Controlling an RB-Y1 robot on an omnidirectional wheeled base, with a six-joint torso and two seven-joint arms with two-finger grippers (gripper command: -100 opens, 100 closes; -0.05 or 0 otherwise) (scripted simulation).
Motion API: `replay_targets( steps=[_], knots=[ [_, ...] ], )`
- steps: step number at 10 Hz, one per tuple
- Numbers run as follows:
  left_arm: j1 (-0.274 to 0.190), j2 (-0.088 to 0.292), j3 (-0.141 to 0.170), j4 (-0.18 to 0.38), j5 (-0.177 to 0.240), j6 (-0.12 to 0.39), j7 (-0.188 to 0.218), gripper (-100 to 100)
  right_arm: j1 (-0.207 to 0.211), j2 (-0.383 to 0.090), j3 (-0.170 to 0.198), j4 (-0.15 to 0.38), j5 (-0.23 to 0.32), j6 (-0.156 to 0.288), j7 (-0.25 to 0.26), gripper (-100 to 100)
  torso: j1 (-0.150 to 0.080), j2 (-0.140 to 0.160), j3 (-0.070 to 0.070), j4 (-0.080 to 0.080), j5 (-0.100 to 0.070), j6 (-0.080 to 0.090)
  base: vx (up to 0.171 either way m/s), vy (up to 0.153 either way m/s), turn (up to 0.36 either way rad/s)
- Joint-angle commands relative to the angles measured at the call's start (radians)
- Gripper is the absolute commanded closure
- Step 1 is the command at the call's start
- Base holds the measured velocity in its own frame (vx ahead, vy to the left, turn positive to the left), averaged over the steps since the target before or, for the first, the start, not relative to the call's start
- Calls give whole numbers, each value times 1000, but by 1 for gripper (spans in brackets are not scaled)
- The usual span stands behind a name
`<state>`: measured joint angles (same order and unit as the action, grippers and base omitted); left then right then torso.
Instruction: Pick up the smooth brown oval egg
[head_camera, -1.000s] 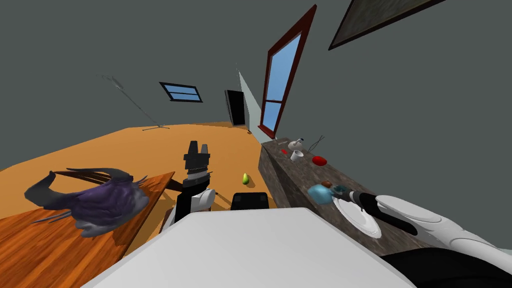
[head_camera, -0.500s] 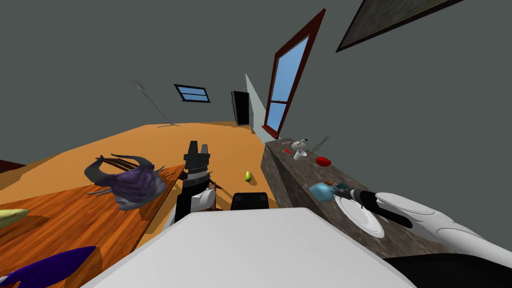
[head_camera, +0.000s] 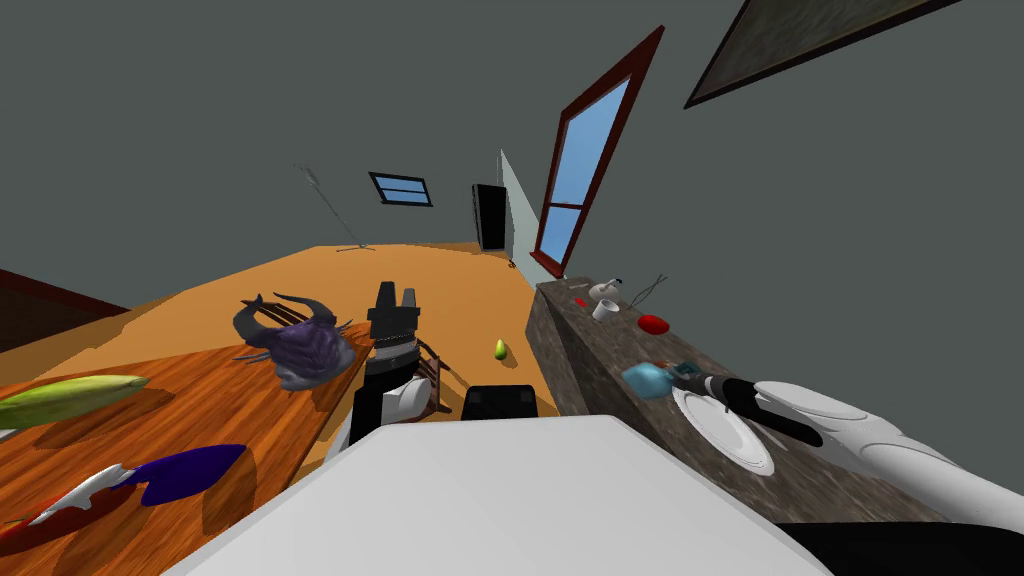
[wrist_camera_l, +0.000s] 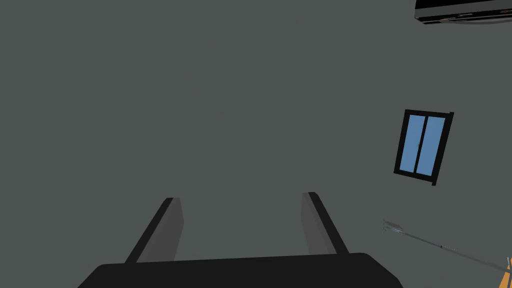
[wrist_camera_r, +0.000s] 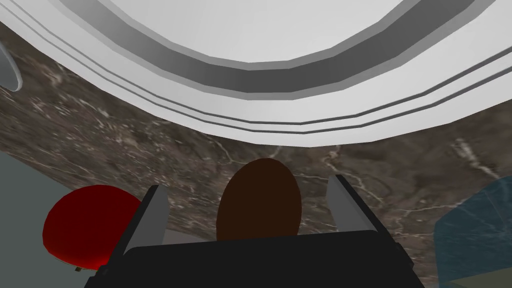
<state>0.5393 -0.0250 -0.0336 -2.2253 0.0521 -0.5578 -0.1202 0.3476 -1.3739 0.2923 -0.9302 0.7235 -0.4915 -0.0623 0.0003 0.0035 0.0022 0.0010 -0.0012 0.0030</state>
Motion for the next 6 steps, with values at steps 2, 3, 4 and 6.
replay_targets(
  steps=[2,3,4,6],
  knots=[
    [0,0,0,0,0,0,0,0,0,0,0,-1,0,0,0,100,-1,-2,-1,0,0,0,-3,2,-1],
    [0,0,0,0,0,0,0,0,0,1,0,-1,0,-1,-1,100,-1,-2,-1,-1,0,0,0,0,0],
    [0,0,0,0,0,0,0,0,0,0,0,-1,0,-1,-1,100,-1,-3,-2,-1,0,0,0,0,0],
    [0,0,0,0,0,0,0,0,0,0,0,-1,0,0,0,0,-1,-3,-2,-1,0,0,0,0,0]
  ],
)
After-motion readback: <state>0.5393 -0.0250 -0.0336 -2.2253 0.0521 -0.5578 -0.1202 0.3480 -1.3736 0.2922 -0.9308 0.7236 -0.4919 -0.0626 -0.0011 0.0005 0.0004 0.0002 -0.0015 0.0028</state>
